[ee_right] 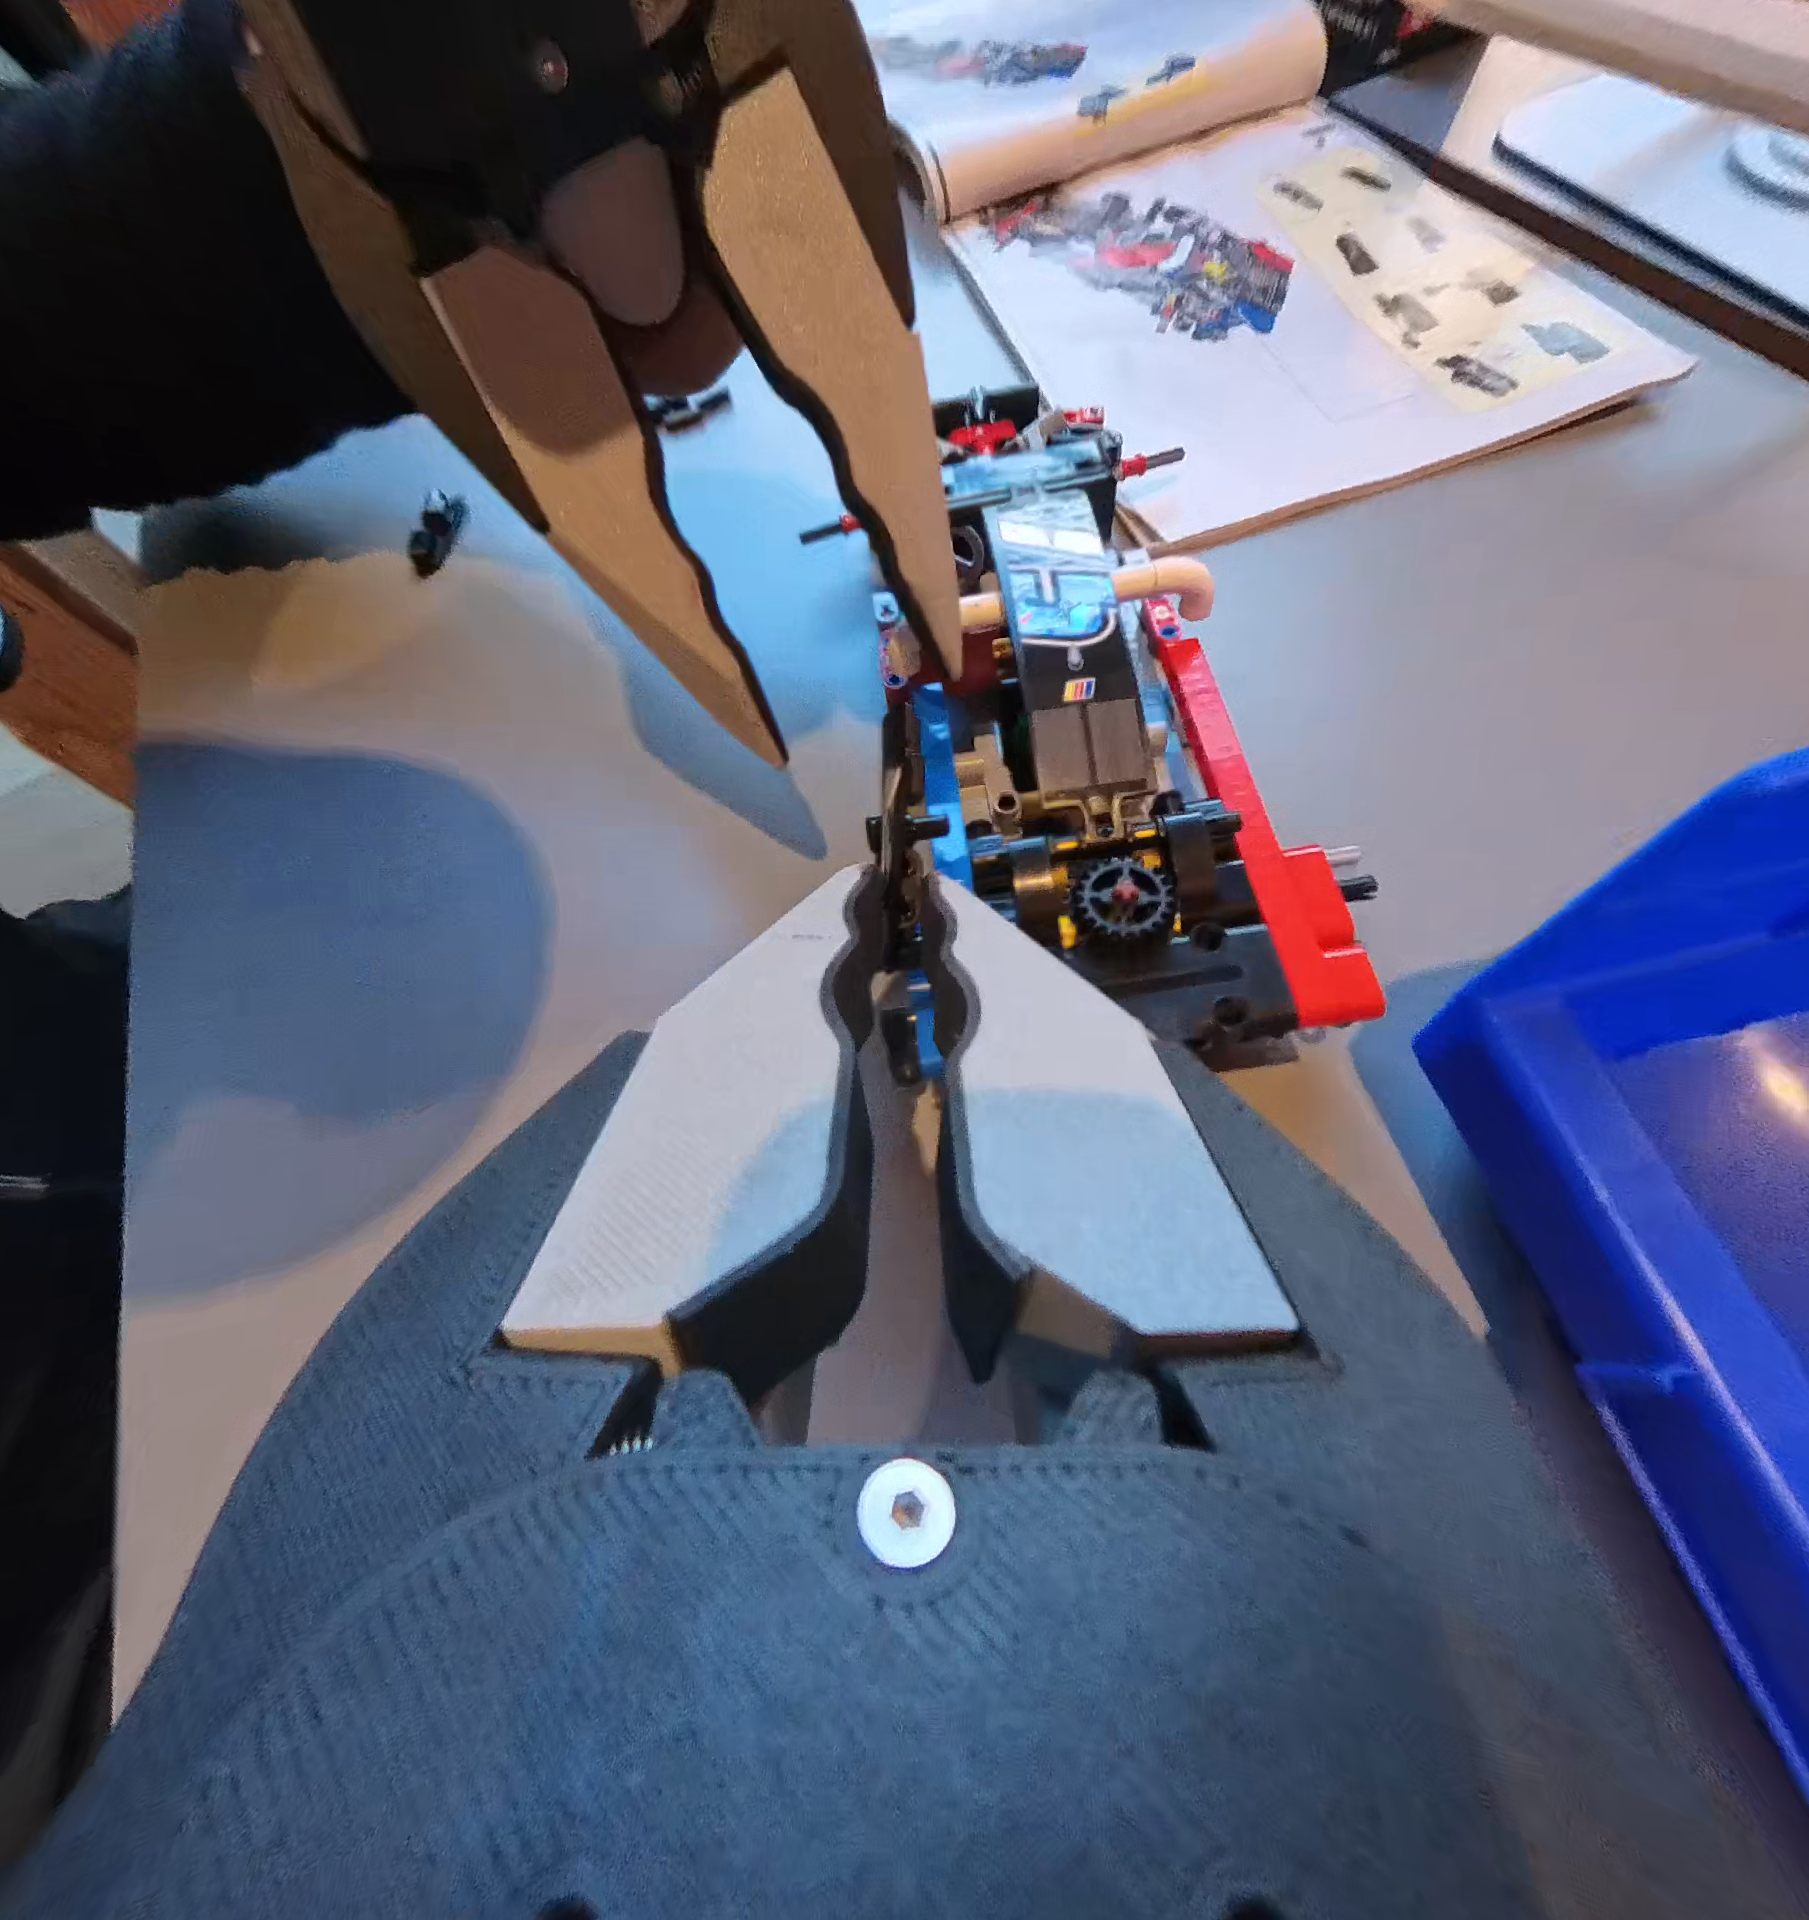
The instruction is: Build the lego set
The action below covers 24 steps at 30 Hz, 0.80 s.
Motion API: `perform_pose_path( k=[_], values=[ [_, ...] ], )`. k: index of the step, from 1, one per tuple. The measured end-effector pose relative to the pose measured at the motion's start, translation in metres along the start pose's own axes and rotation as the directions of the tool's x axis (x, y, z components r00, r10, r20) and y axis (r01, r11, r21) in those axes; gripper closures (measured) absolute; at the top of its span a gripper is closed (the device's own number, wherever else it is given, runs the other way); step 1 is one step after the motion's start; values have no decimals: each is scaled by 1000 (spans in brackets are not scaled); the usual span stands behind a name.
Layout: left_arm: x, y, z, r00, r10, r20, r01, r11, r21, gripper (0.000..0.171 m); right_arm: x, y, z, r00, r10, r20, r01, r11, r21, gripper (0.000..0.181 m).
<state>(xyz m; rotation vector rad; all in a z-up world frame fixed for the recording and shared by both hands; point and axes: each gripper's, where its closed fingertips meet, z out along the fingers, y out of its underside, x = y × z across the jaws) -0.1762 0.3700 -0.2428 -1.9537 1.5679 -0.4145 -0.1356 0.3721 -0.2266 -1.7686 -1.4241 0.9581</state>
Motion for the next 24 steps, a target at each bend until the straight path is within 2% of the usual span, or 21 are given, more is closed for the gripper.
perform_pose_path(
  k=[5,10,13,19,22,24],
  values=[
    [-2,-2,1,999,-32,-6,32,999,17,135,2,-6,12,997,8,83,5,987,-160,178],
    [-2,-12,1,997,-53,-53,57,995,78,144,6,-5,16,983,84,163,-31,953,-303,177],
    [-5,-11,2,996,-69,-64,75,992,98,150,6,-4,17,979,91,182,-29,948,-318,177],
    [-7,-14,-4,991,-92,-95,105,985,137,150,-3,-6,20,964,95,248,-16,953,-302,178],
    [-1,-19,-1,988,-75,-134,95,984,148,163,-4,-9,26,963,92,252,-12,953,-302,177],
    [0,-14,3,990,-62,-129,78,989,123,166,-3,-8,28,969,71,238,6,951,-308,178]
  ],
)
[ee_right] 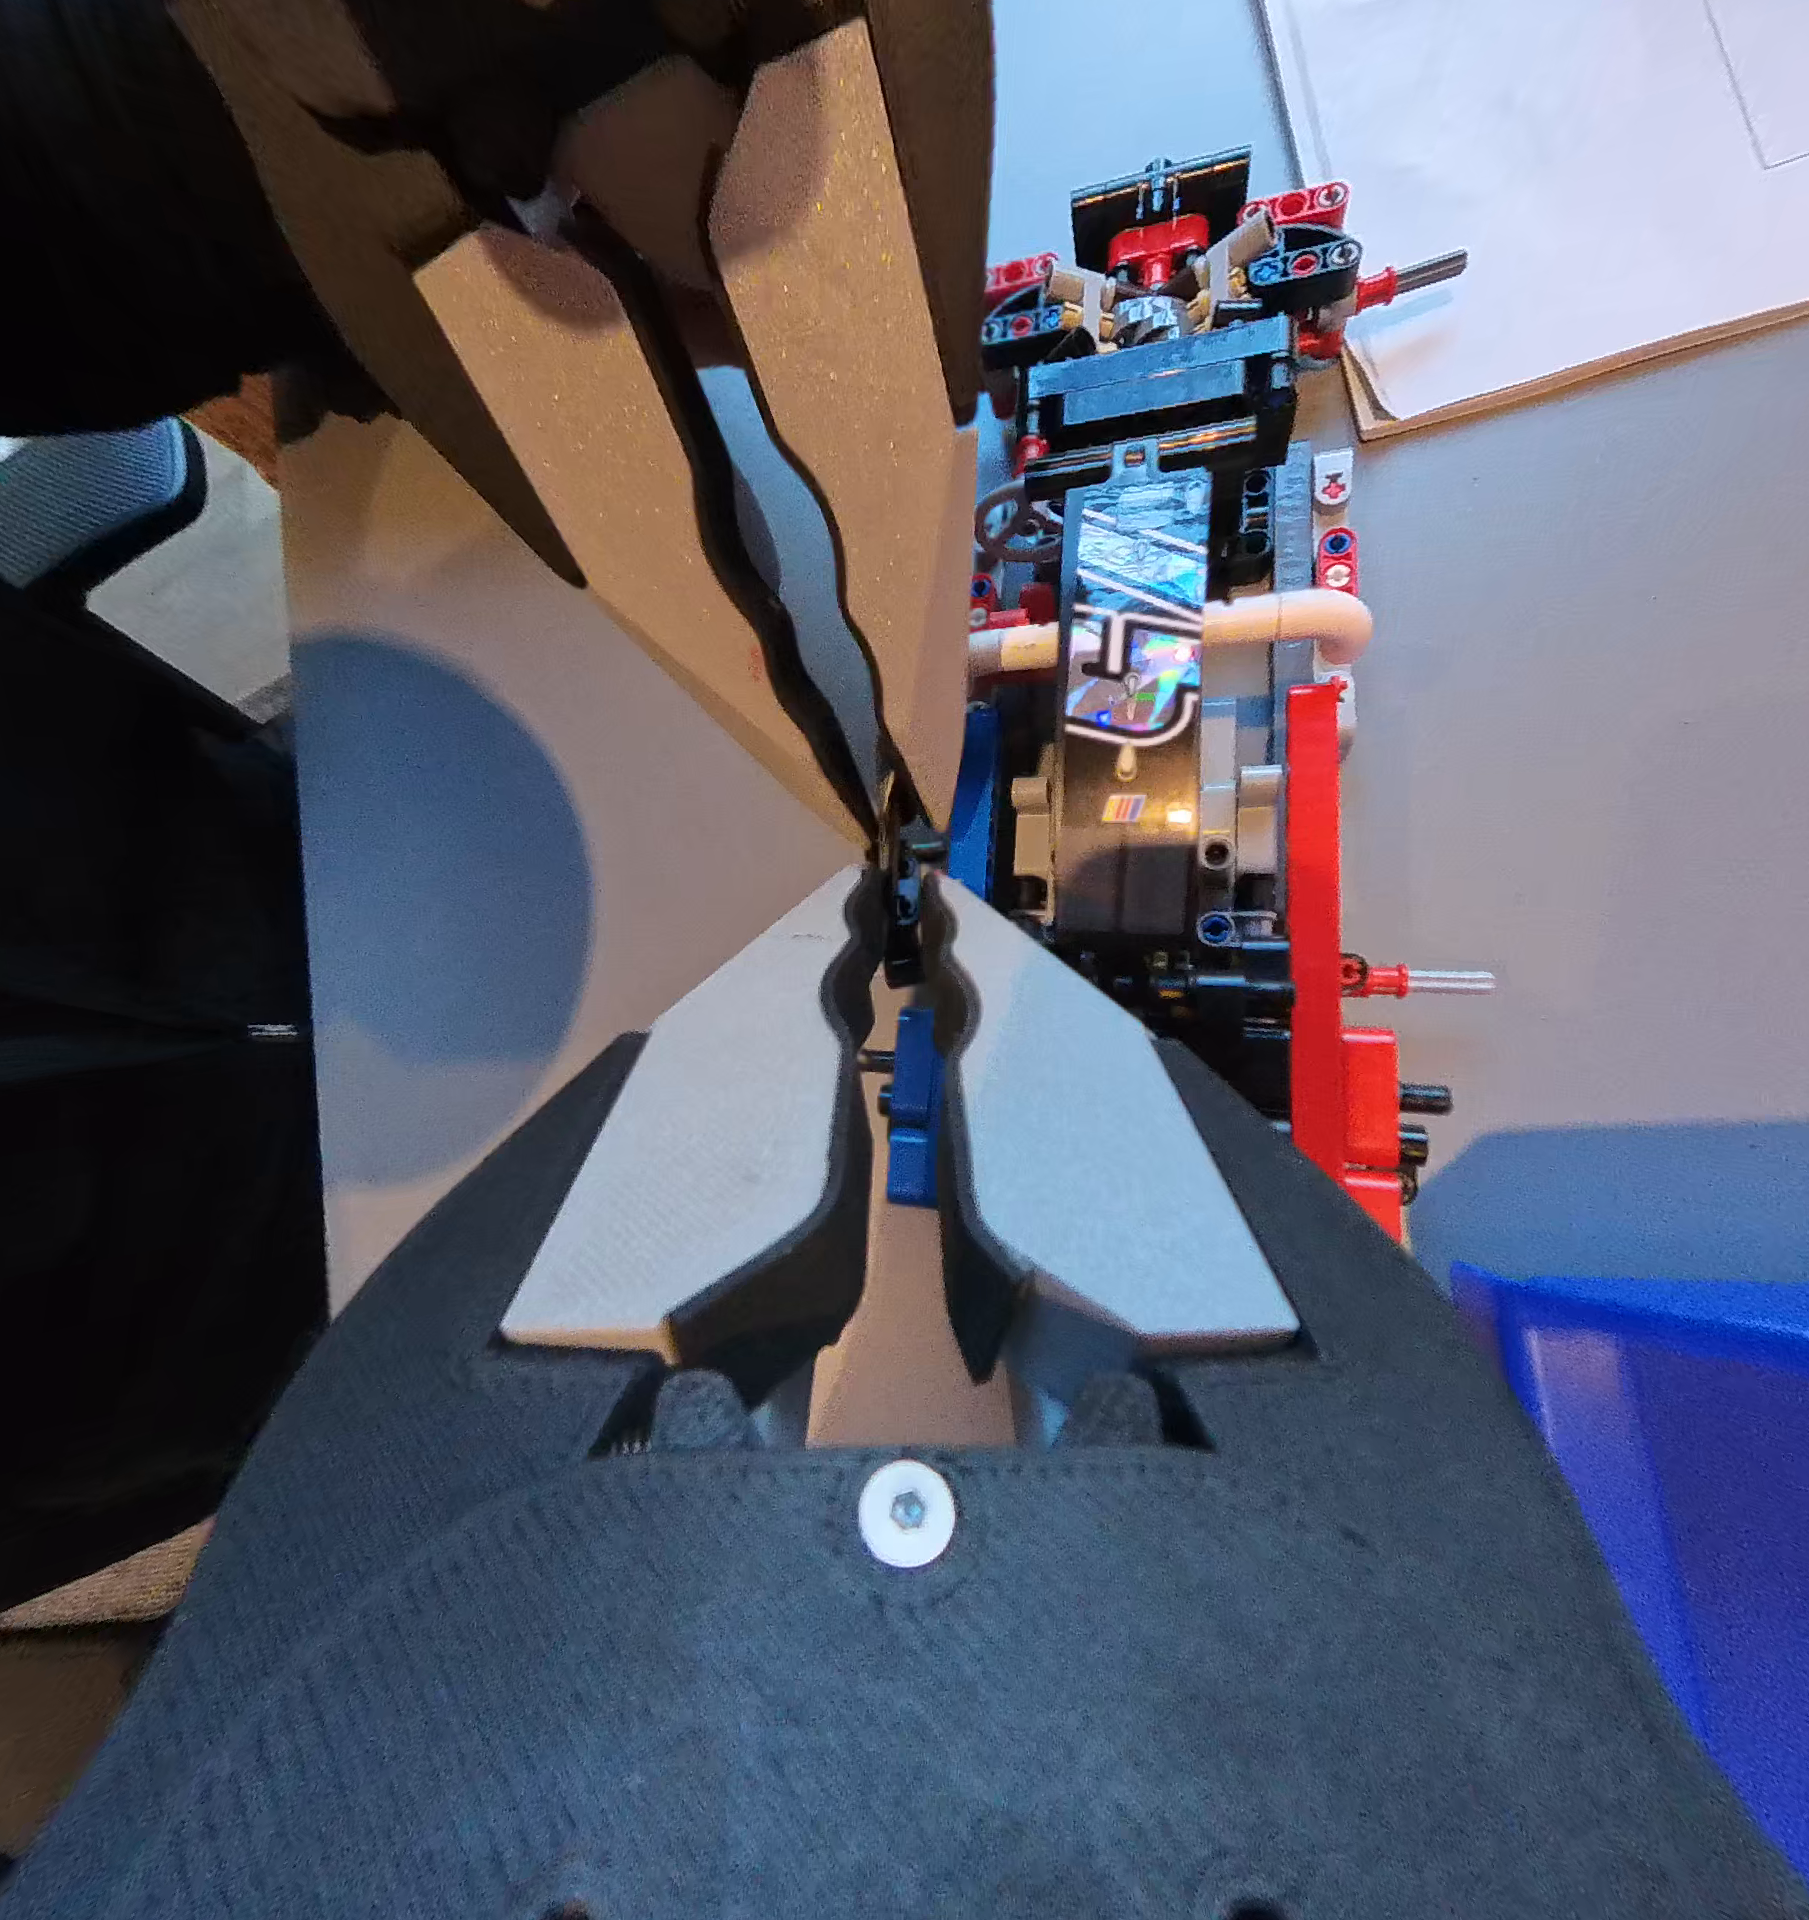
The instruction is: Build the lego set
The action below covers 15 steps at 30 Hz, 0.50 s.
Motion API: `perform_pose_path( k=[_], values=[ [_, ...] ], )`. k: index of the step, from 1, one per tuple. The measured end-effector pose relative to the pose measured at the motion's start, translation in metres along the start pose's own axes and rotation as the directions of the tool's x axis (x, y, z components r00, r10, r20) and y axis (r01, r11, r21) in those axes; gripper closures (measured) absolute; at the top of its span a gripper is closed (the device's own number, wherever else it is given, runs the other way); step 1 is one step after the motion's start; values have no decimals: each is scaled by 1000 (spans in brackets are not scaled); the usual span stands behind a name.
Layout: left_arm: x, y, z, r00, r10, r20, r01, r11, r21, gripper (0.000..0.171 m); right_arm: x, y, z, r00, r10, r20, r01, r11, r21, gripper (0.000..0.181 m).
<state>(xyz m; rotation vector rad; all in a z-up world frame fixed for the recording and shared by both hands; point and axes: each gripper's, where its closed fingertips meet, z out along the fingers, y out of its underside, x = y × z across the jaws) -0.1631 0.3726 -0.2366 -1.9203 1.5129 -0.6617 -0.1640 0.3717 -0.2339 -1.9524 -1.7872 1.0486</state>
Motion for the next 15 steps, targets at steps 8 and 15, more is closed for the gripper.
perform_pose_path(
  k=[8,15],
  values=[
    [1,3,1,998,68,18,-67,997,-34,161,0,0,1,995,-67,-74,72,995,67,178],
    [4,6,4,986,166,15,-165,983,-76,168,-2,3,1,971,-157,-178,184,971,149,177]
  ],
)
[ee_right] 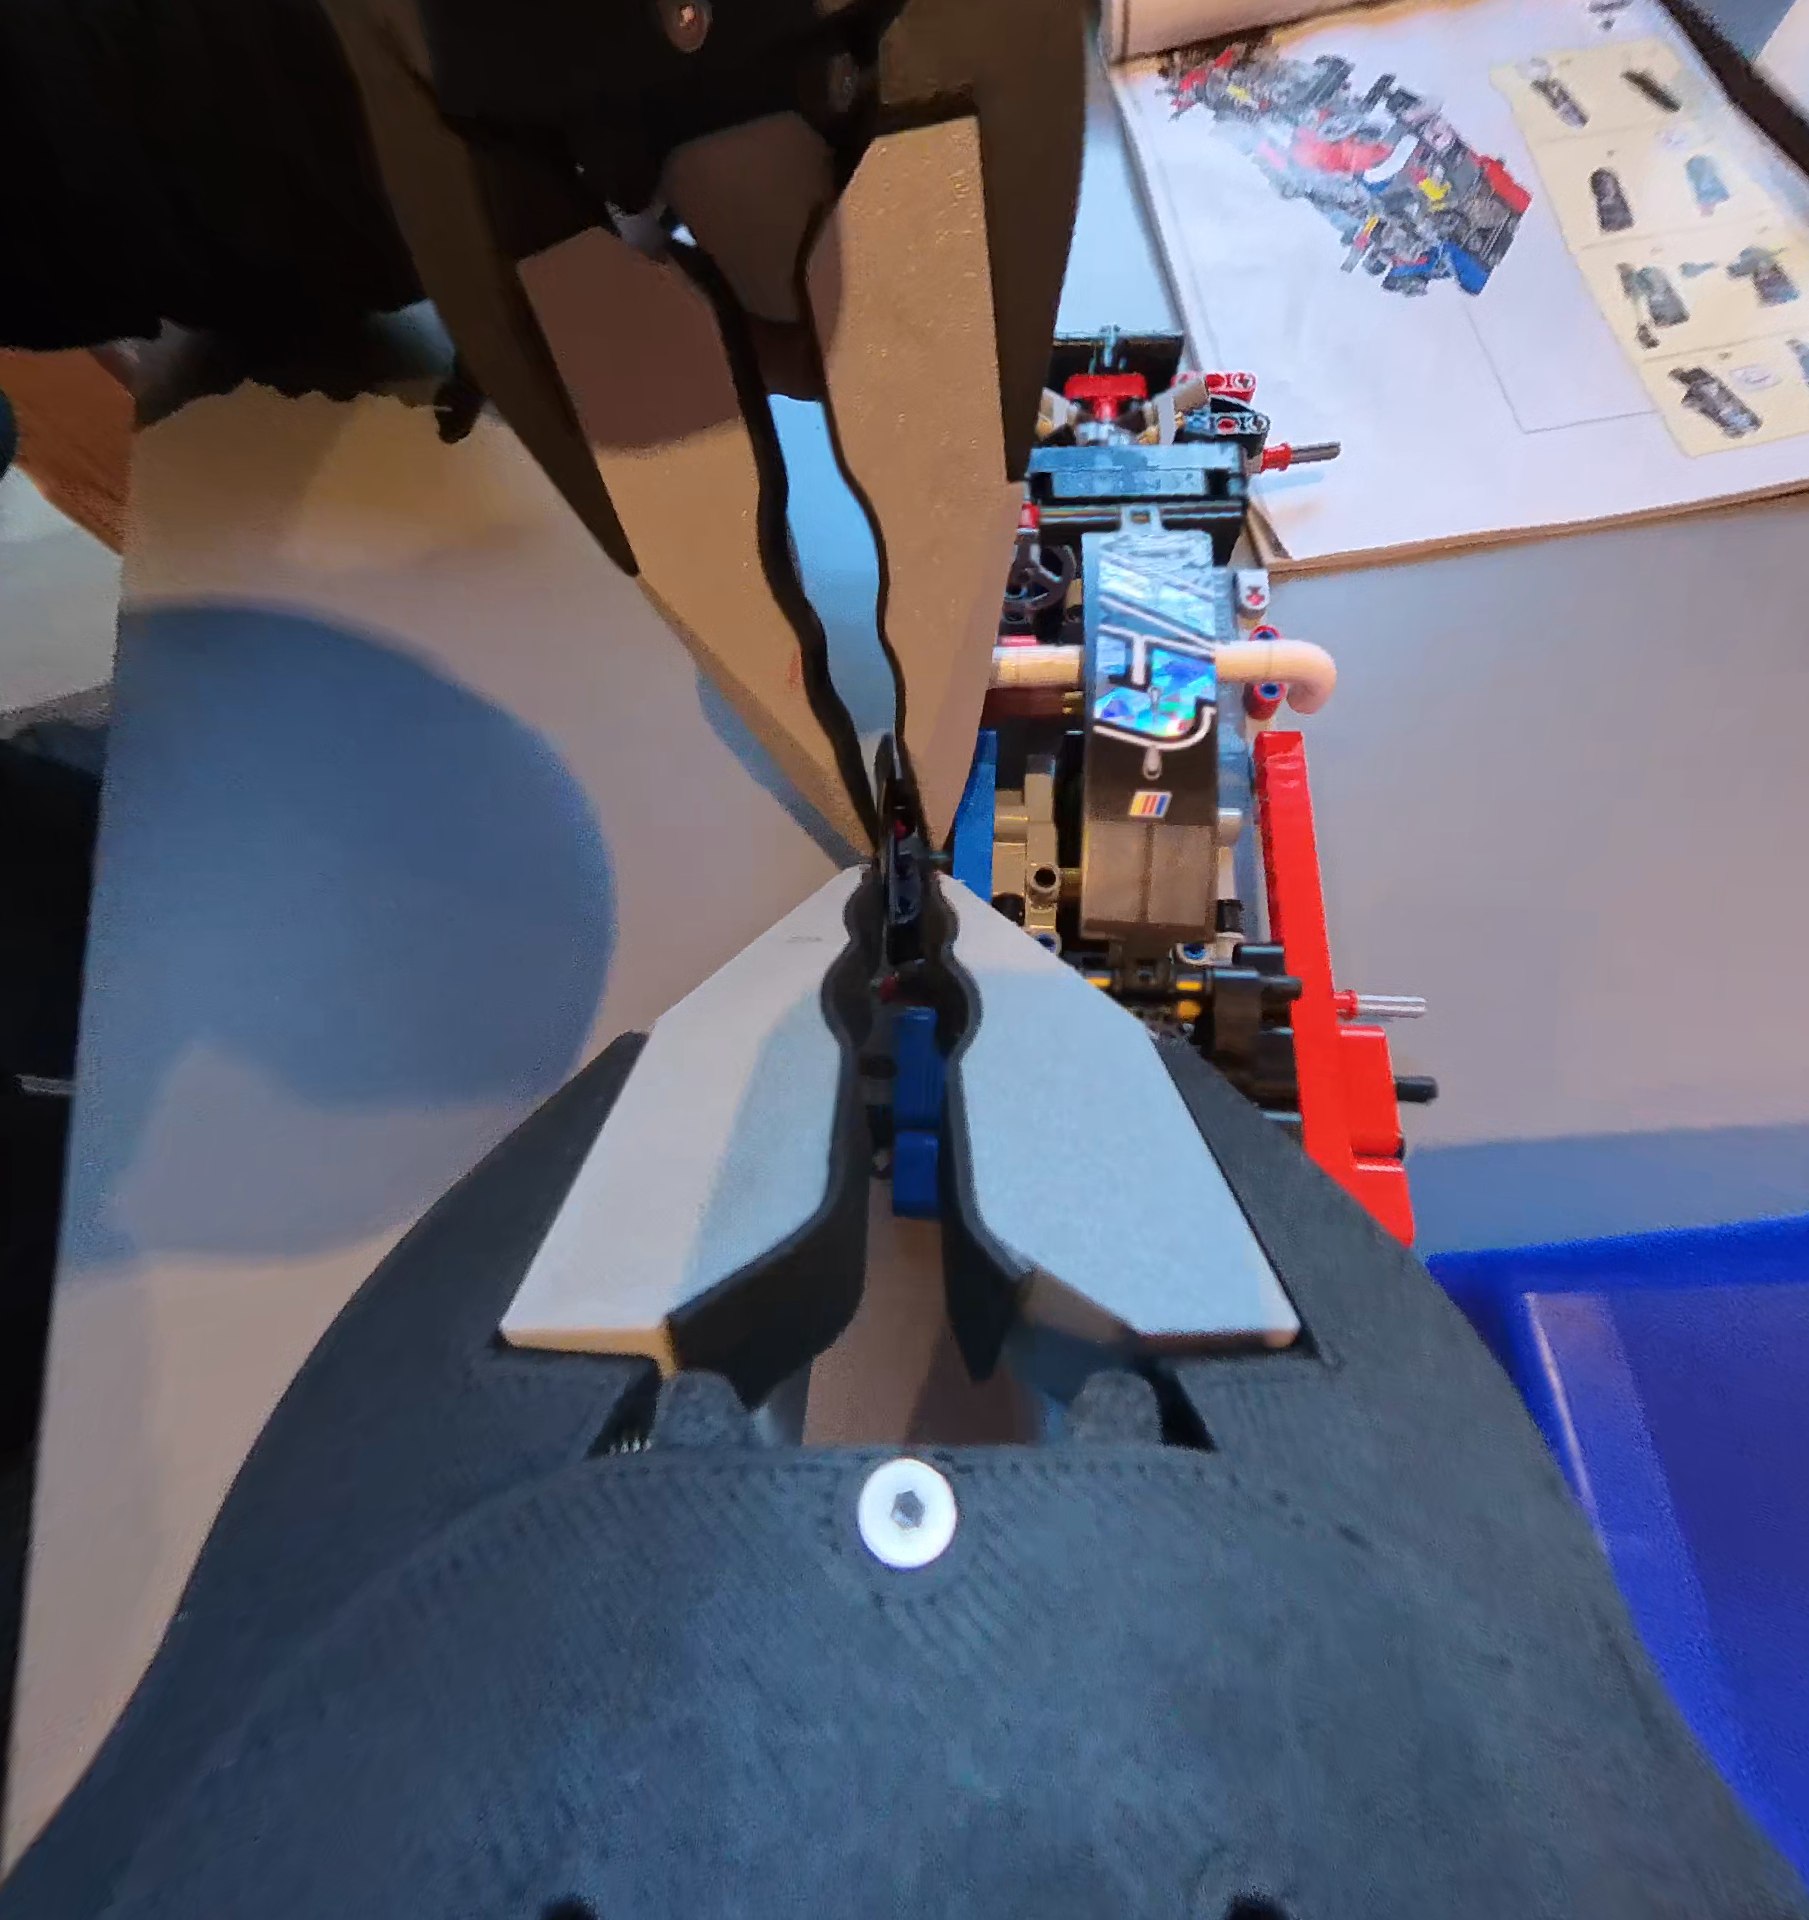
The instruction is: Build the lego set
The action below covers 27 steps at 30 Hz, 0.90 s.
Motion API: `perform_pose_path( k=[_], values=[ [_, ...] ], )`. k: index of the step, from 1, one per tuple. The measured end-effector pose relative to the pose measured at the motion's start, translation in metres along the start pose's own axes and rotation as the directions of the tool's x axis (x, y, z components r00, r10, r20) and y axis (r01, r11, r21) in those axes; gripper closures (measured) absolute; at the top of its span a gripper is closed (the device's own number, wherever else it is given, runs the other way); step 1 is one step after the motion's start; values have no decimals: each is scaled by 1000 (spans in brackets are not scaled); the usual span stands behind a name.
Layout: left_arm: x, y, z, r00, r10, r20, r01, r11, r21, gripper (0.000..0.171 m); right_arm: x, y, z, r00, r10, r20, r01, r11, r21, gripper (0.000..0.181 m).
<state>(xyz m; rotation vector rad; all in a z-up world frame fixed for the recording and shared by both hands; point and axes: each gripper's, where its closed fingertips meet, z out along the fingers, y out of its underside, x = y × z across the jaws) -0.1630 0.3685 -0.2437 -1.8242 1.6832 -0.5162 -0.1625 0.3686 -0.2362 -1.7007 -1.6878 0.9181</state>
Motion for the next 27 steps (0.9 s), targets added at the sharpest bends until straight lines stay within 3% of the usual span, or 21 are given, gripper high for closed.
perform_pose_path(
  k=[6,13,20,22,27],
  values=[
    [-2,5,0,986,164,32,-161,983,-90,168,4,18,-12,991,-72,-115,75,997,29,156],
    [2,3,9,969,246,-18,-246,962,-121,169,11,15,-17,963,-138,-232,149,988,31,138],
    [-1,4,11,975,218,-46,-222,965,-142,168,17,17,-18,954,-146,-262,160,987,33,140],
    [-1,0,7,977,209,-40,-213,968,-130,168,19,16,-19,956,-129,-265,145,989,41,128],
    [-2,2,6,982,174,-68,-183,972,-150,168,21,17,-17,945,-162,-283,171,985,5,122]
  ],
)
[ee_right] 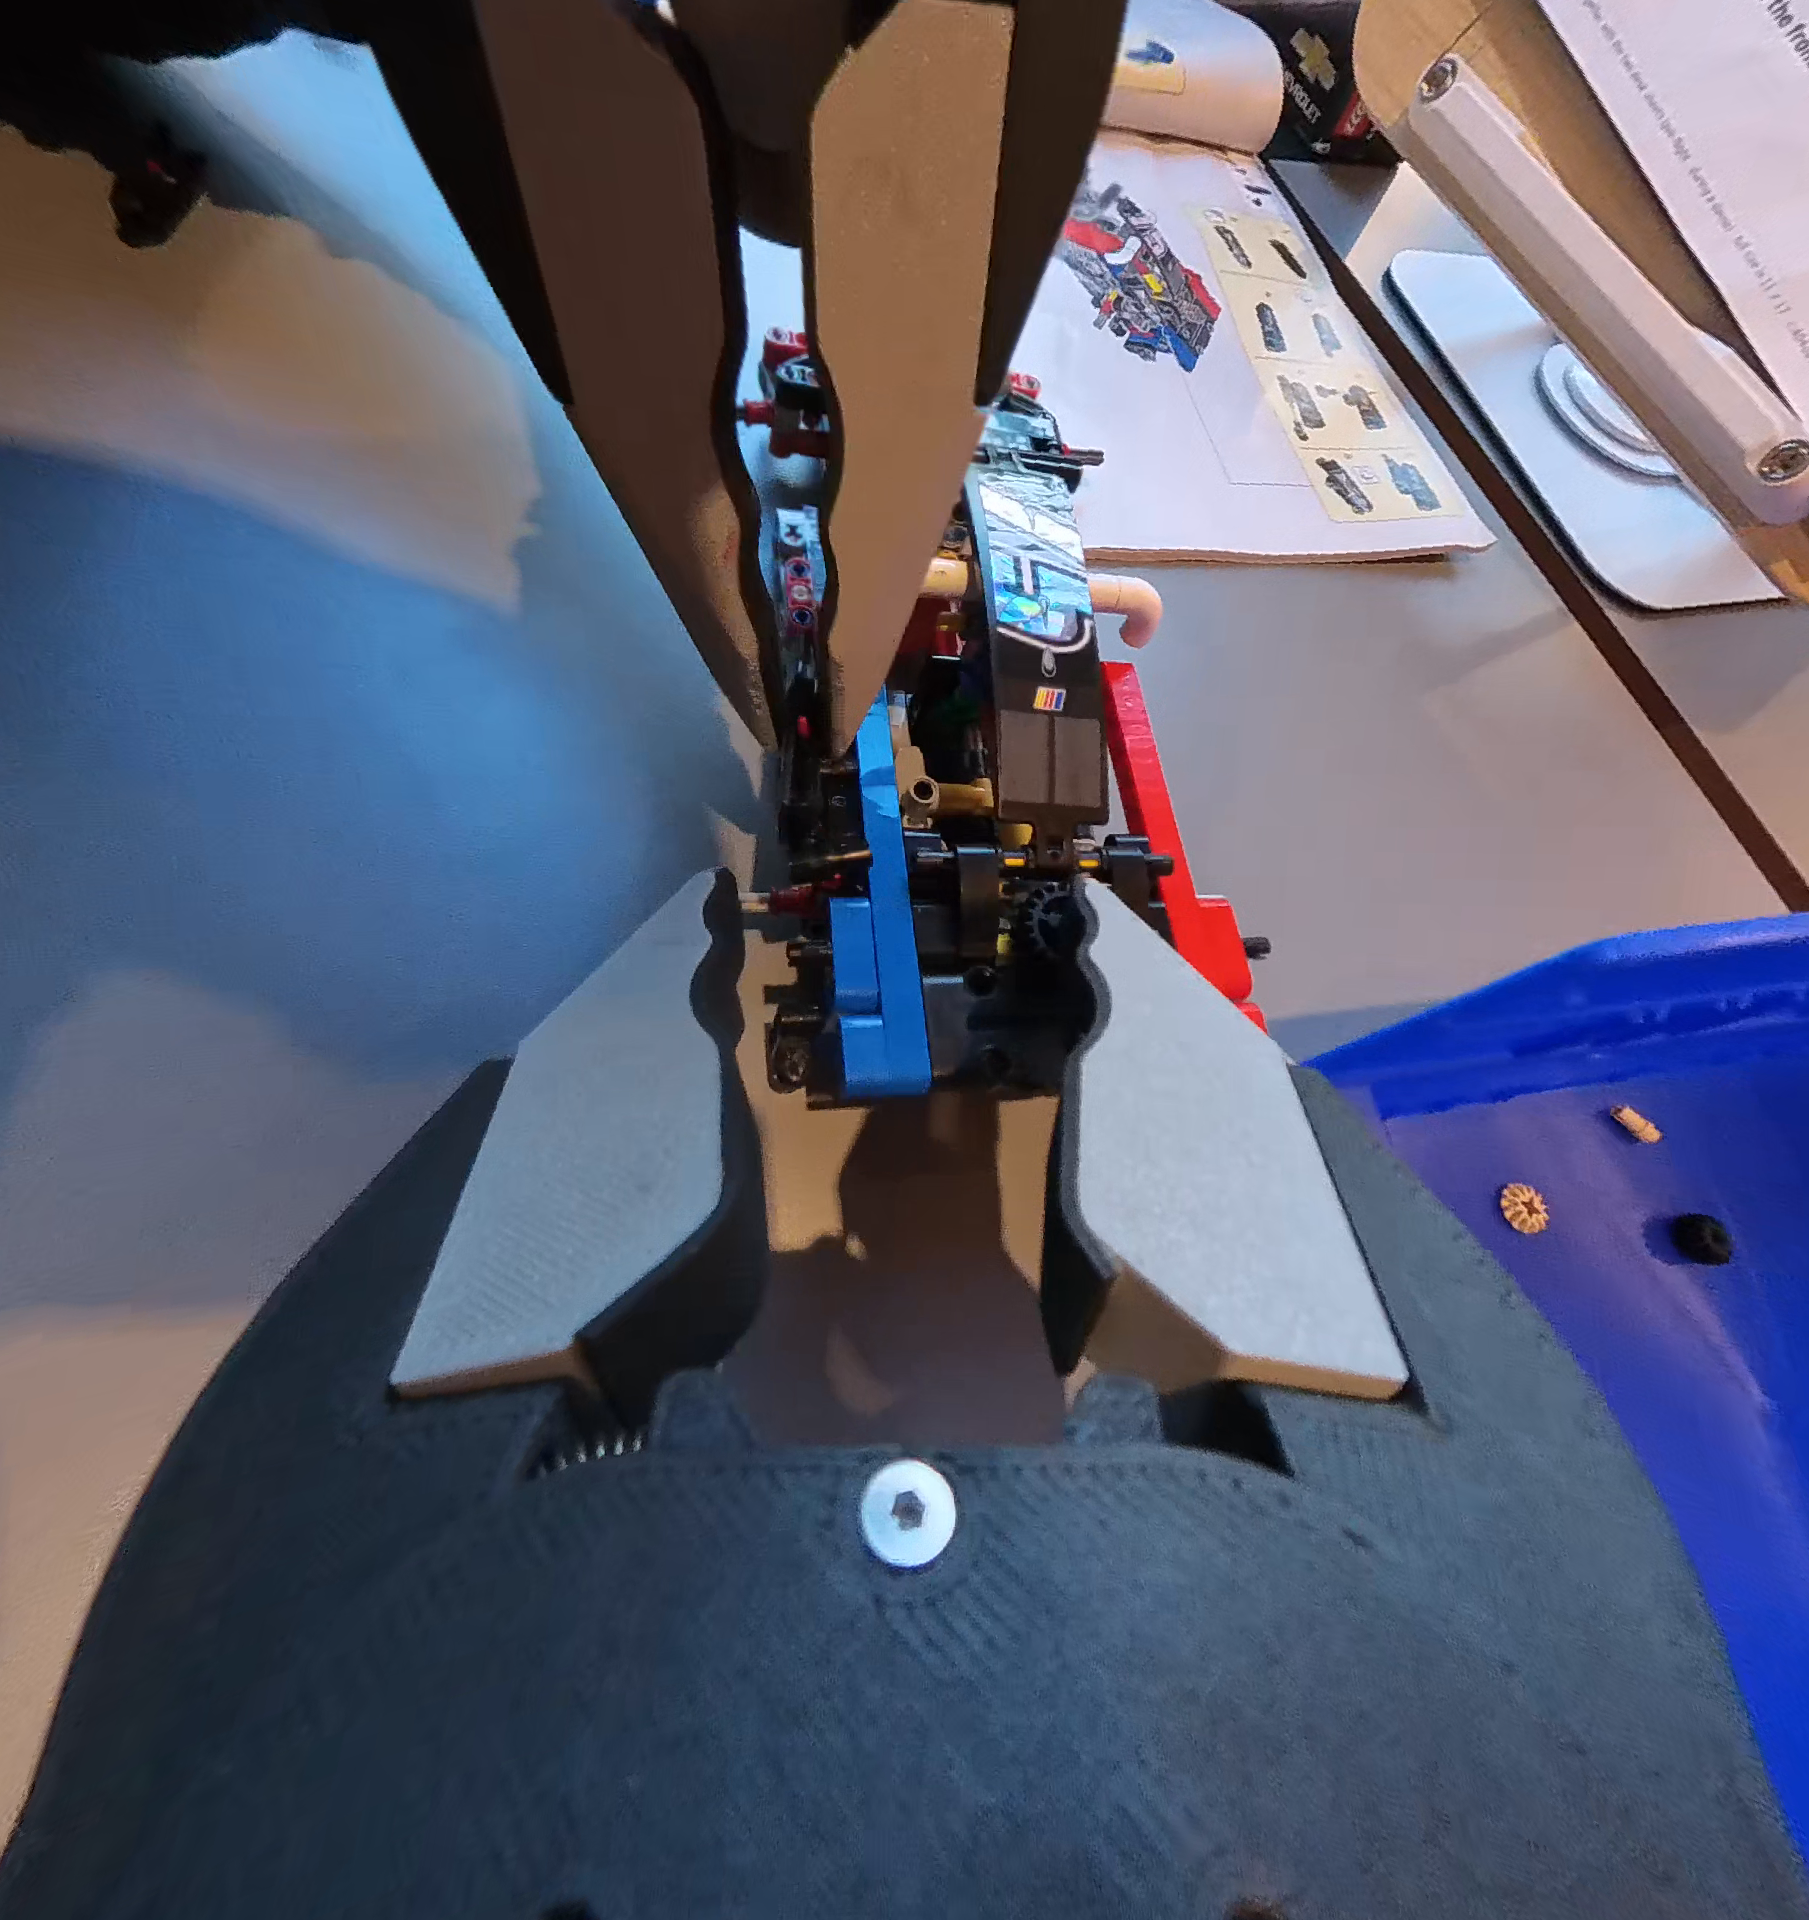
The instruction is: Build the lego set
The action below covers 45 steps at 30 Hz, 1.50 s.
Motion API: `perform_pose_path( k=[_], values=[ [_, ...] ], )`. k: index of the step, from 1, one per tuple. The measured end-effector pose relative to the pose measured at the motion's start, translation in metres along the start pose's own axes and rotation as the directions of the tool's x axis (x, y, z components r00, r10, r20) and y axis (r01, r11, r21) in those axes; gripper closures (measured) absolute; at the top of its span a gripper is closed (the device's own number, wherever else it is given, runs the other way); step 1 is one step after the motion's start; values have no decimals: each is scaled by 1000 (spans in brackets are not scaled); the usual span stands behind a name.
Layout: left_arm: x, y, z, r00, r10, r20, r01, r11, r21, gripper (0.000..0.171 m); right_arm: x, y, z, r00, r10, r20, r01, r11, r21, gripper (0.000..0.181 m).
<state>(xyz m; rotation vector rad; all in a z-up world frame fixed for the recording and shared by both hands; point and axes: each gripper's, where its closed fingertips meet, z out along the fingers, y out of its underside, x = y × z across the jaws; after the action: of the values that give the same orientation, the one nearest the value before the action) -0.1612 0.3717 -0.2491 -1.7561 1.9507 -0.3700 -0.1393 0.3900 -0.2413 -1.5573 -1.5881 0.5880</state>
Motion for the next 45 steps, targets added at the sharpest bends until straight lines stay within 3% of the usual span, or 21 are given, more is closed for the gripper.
perform_pose_path(
  k=[5,8,12,19,29,32,36,38,40,42,45],
  values=[
    [-2,-2,0,1000,-10,-18,10,1000,5,168,16,-2,-2,999,-21,-25,21,1000,-10,110],
    [-1,-1,1,999,-8,-40,8,1000,-11,168,19,-4,4,996,54,71,-53,998,-14,85],
    [-2,-1,0,998,-29,-60,28,1000,-10,168,21,4,22,983,101,151,-84,990,-112,74],
    [-2,0,1,999,-13,-40,12,1000,-23,168,15,16,36,985,-8,172,45,977,-210,78],
    [-2,1,2,996,-57,-70,54,998,-39,168,17,9,32,980,62,189,-38,991,-126,77],
    [0,2,2,996,-49,-70,45,997,-59,168,22,4,28,993,8,120,2,996,-84,76],
    [1,5,3,997,-46,-69,40,996,-73,167,3,-17,11,991,-116,63,115,993,25,110],
    [1,4,2,997,-48,-69,43,997,-66,168,-9,-18,9,985,-153,73,151,988,35,146],
    [1,0,0,996,-53,-73,50,998,-48,168,-15,-16,12,984,-155,83,153,988,24,152],
    [-2,-1,-2,996,-60,-60,57,998,-38,168,-18,-11,16,984,-154,90,154,988,7,175],
    [-1,-2,-4,995,-74,-62,73,997,-18,168,-19,-11,17,988,-132,83,131,991,19,176]
  ],
)
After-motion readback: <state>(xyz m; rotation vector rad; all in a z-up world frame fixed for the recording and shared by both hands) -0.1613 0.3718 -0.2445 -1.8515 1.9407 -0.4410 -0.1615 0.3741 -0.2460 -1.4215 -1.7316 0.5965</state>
